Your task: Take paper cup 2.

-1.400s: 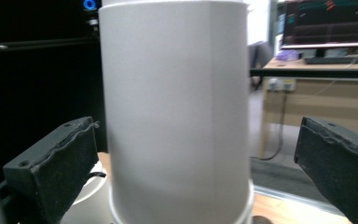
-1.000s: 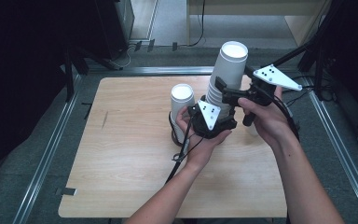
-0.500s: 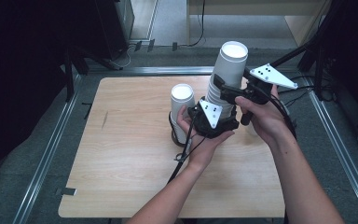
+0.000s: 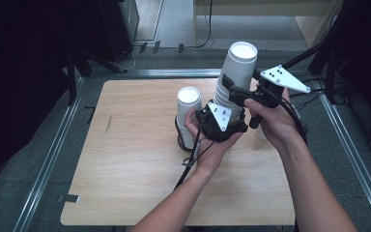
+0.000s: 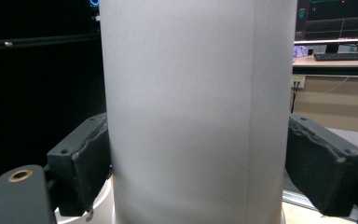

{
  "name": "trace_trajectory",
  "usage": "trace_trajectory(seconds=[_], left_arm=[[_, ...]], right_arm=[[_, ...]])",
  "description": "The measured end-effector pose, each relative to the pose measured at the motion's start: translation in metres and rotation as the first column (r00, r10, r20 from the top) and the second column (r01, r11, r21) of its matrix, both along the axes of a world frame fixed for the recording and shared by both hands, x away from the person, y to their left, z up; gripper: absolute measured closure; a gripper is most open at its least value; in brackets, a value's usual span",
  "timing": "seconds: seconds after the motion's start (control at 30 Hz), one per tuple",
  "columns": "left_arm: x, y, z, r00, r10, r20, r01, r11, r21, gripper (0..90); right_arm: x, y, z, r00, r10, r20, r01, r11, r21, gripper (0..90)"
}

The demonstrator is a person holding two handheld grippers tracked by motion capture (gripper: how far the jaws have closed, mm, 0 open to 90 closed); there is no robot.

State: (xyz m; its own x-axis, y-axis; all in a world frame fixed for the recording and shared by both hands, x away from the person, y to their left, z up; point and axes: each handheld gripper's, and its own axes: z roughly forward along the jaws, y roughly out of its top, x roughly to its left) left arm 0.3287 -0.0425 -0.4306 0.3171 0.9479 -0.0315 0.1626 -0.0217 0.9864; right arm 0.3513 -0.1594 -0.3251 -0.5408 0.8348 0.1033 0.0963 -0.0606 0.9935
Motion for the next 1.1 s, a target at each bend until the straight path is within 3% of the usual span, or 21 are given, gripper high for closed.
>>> trace_trajectory(seconds=[0.43, 0.53, 0.6, 0.77, 1.1], left_arm=[[-0.001, 0.001, 0.001, 0.9999, -0.009, -0.006, 0.009, 0.9999, -0.011, 4.5], [-0.001, 0.002, 0.001, 0.9999, -0.01, -0.008, 0.01, 0.9999, -0.013, 4.6], [-0.001, 0.002, 0.001, 0.9999, -0.012, -0.008, 0.011, 0.9999, -0.013, 4.6], [-0.001, 0.002, 0.001, 0.9998, -0.013, -0.012, 0.013, 0.9999, -0.01, 4.7], [-0.001, 0.002, 0.001, 0.9999, -0.013, -0.01, 0.013, 0.9998, -0.013, 4.8]], right_arm=[[-0.001, 0.001, 0.007, 0.9996, -0.016, 0.023, 0.016, 1.0, 0.005, 15.4], [-0.002, 0.003, 0.008, 0.9992, -0.023, 0.033, 0.024, 0.999, -0.036, 15.8], [-0.002, 0.003, 0.008, 0.999, -0.025, 0.038, 0.026, 0.999, -0.038, 15.9], [-0.002, 0.005, 0.011, 0.9975, -0.044, 0.055, 0.045, 0.999, -0.01, 17.0], [-0.004, 0.006, 0.019, 0.9961, -0.049, 0.073, 0.05, 0.999, -0.009, 18.3]])
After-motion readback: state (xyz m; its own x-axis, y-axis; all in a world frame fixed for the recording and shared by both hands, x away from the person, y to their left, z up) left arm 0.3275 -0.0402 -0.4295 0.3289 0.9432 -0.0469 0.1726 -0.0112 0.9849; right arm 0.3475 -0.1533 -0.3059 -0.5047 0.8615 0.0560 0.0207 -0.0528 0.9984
